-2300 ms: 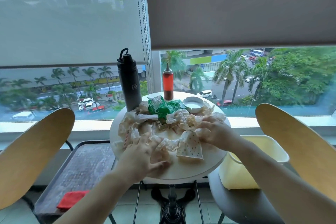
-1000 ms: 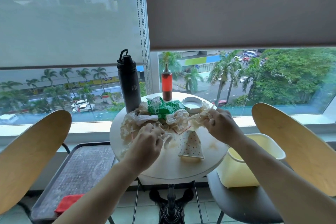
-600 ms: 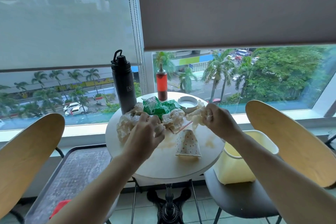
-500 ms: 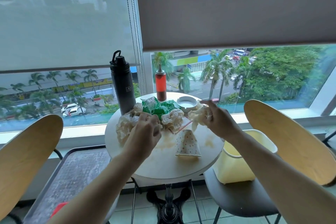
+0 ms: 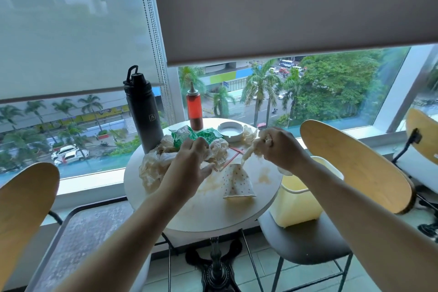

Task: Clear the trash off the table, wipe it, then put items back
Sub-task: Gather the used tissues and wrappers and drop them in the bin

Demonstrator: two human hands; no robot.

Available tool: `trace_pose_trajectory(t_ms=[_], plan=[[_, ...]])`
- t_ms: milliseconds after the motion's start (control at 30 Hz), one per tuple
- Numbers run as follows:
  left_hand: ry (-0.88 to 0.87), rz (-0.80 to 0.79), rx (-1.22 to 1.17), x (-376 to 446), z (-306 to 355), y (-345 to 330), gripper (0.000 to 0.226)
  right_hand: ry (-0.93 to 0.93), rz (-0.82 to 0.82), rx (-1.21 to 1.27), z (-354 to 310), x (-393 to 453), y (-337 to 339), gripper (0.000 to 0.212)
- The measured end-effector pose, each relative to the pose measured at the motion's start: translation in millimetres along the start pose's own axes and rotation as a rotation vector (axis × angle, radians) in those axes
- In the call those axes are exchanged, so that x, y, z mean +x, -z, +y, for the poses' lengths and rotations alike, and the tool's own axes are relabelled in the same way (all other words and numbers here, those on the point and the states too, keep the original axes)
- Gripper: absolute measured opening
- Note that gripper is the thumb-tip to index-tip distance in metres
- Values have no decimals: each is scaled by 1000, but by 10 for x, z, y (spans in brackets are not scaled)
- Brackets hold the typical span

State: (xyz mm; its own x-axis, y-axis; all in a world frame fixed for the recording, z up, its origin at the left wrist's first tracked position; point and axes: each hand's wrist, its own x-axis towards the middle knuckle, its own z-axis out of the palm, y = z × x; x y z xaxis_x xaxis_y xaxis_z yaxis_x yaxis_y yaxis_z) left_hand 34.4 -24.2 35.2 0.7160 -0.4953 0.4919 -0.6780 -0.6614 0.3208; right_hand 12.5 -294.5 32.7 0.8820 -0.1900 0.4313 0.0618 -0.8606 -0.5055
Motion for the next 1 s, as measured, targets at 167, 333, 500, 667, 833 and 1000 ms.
trace_pose_trajectory(t_ms=[167,333,500,667,833,1000], plan=[[-110,2,-46,225,110,-76,44,-1,-11,11,57,-1,130,31],[-168,24,-113,543,285,-209,34,-10,24,93,277,55,273,28],[-209,87,-136,900,639,-440,29,-31,29,-3,620,171,495,10],[-209,144,-200,1265,1091,-858,24,-89,8,6,1157,342,705,9],[-142,33,-251,1600,1486,-1394,59,-112,32,-20,1661,478,915,20],[-97,-65,-173,1807,1695,-1954,42,-183,-45,-4,2127,557,969,16]])
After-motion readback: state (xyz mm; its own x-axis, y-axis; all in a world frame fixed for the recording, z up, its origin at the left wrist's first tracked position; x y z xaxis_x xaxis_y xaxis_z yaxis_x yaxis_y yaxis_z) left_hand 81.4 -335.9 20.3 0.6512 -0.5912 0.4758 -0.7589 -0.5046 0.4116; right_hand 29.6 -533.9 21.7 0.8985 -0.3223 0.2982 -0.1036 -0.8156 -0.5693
